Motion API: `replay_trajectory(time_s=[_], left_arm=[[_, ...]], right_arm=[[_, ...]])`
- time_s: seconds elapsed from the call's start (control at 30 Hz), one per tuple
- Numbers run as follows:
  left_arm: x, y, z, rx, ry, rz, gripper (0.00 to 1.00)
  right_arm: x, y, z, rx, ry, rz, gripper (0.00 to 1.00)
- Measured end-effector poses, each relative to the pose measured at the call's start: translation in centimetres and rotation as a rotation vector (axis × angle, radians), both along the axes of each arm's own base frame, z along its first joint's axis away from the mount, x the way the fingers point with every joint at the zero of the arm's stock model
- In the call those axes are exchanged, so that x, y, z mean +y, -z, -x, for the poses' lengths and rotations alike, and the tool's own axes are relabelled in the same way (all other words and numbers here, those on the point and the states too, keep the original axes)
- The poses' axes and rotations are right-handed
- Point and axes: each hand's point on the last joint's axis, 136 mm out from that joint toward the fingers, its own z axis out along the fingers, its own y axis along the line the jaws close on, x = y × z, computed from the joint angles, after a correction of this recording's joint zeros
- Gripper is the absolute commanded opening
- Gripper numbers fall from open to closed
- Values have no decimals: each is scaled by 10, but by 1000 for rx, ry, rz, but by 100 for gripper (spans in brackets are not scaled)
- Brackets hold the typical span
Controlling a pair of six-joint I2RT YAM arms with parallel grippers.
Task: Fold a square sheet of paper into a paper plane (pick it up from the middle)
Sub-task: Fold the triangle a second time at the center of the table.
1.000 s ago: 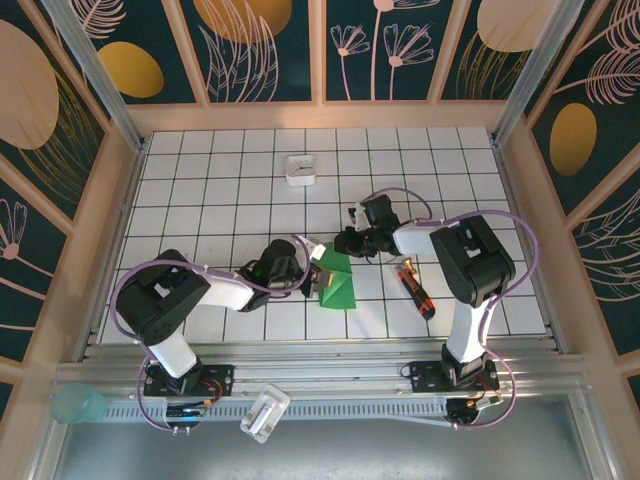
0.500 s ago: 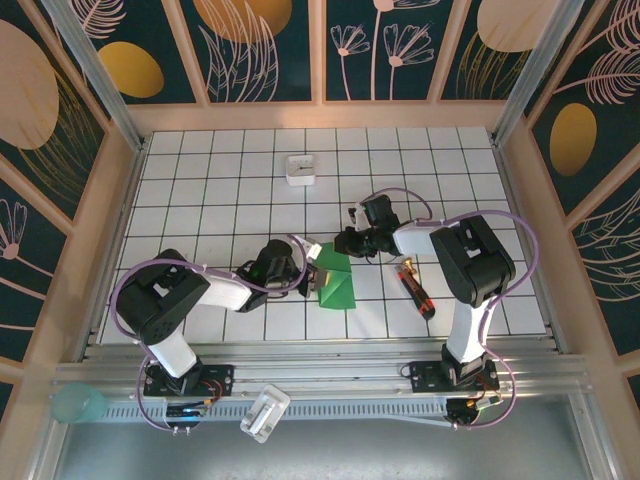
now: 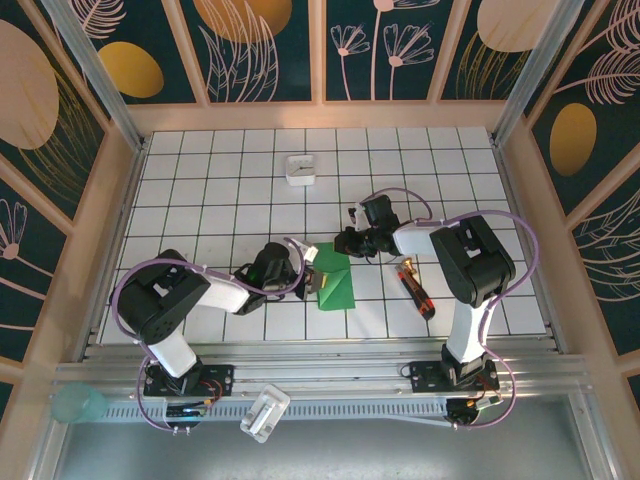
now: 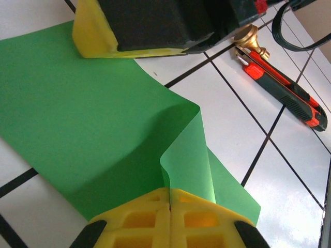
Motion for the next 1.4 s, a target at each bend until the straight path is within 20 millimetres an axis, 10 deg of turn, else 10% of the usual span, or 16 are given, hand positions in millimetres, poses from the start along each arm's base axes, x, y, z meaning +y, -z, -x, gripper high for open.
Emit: replay_trajectory(time_s=[1.4], left_arm=[[4,21,-4,27,-16,-63,0]], right_arm=[[0,0,0,-9,-10,3,16]])
